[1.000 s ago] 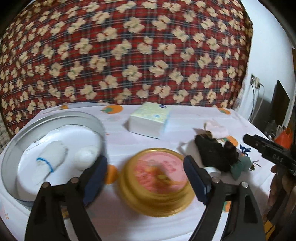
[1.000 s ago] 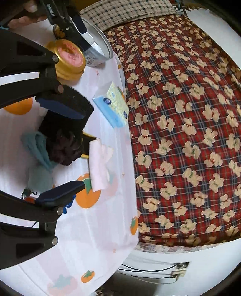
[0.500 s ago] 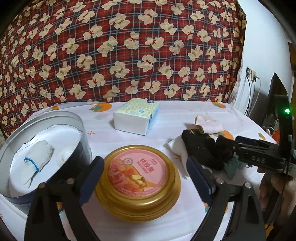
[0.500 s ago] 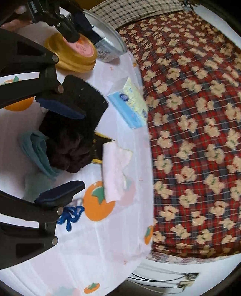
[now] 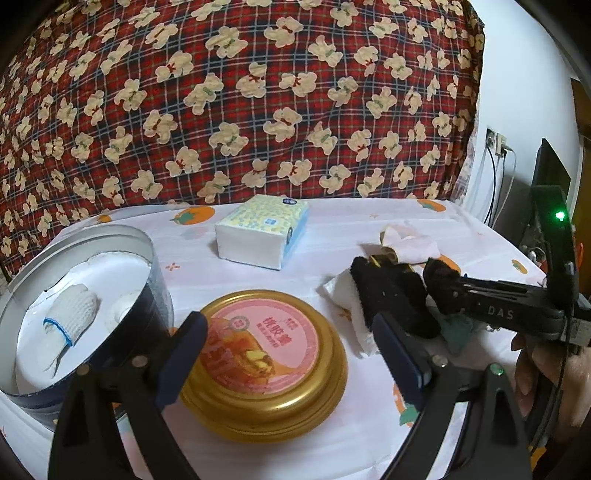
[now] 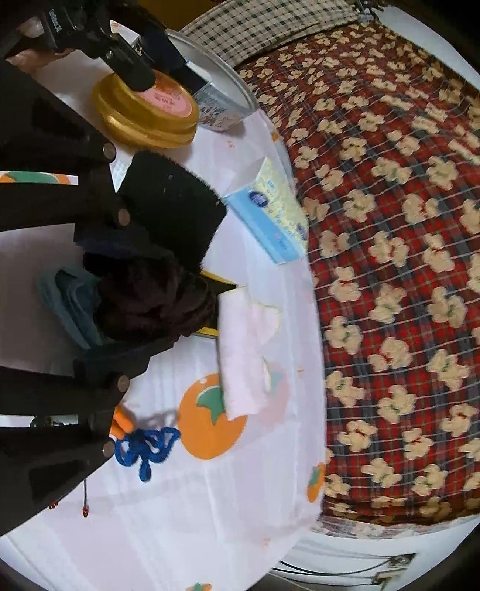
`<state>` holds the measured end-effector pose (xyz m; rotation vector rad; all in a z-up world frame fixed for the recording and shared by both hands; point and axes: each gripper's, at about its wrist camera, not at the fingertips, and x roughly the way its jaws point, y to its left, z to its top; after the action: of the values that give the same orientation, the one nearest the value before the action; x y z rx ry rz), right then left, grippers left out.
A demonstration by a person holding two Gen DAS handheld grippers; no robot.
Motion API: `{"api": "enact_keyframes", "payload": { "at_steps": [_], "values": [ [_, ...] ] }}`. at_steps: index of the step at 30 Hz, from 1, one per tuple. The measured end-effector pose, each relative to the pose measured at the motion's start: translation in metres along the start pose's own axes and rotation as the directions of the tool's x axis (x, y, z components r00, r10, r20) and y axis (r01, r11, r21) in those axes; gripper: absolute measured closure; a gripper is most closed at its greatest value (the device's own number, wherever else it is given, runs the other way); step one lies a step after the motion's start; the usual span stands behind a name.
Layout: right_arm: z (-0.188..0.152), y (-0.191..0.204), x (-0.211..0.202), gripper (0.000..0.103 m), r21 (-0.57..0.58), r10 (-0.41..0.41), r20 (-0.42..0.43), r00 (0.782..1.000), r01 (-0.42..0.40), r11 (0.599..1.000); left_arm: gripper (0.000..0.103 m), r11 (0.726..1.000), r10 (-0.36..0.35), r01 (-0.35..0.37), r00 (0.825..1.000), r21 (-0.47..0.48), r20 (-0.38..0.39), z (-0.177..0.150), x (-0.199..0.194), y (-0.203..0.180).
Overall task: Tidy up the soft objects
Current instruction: 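Grasp the purple scrunchie from the pile with the right tool, then grasp the black fuzzy sock with the left tool while the right tool holds the scrunchie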
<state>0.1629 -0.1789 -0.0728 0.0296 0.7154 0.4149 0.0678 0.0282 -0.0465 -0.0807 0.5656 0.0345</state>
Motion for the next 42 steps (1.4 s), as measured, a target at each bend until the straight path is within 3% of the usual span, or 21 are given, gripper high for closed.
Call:
{"api": "enact_keyframes", "payload": {
  "at_steps": [8, 17, 20, 30, 31, 32, 36, 42],
  "values": [
    [0.002, -0.005, -0.015, 0.062, 0.027, -0.025, 0.089, 0.996, 0.023, 0.999, 0.011, 0.999, -0.016, 0.016, 1.0, 0.049, 0.004, 0.006, 0.001, -0.024],
    [0.012, -0.022, -0.024, 0.062, 0.061, -0.122, 0.156, 0.98, 0.114, 0.992, 0.011, 0.988, -0.044, 0.048, 0.999, 0.147, -0.029, 0.016, 0.019, -0.064],
    [0.01, -0.03, -0.024, 0.062, 0.091, -0.111, 0.158, 0.981, 0.097, 0.991, 0.011, 0.982, -0.058, 0.067, 0.997, 0.176, -0.059, 0.02, 0.03, -0.077],
    [0.008, -0.033, -0.029, 0.062, 0.104, -0.078, 0.183, 0.98, 0.059, 0.993, 0.013, 0.965, -0.01, 0.055, 0.984, 0.255, -0.176, 0.02, 0.074, -0.106],
    [0.008, -0.033, -0.03, 0.062, 0.105, -0.078, 0.186, 0.98, 0.059, 0.993, 0.021, 0.964, -0.008, 0.056, 0.983, 0.26, -0.182, 0.02, 0.077, -0.109],
    [0.007, -0.034, -0.03, 0.062, 0.107, -0.08, 0.188, 0.979, 0.061, 0.992, 0.035, 0.962, -0.009, 0.06, 0.982, 0.265, -0.19, 0.02, 0.079, -0.111],
    [0.006, -0.034, -0.035, 0.062, 0.112, -0.081, 0.21, 0.974, 0.059, 0.992, 0.069, 0.953, -0.011, 0.079, 0.974, 0.293, -0.226, 0.017, 0.087, -0.119],
    [0.004, -0.041, -0.042, 0.062, 0.142, -0.078, 0.244, 0.967, 0.044, 0.989, 0.075, 0.952, -0.044, 0.097, 0.982, 0.291, -0.185, 0.016, 0.079, -0.121]
  ]
}}
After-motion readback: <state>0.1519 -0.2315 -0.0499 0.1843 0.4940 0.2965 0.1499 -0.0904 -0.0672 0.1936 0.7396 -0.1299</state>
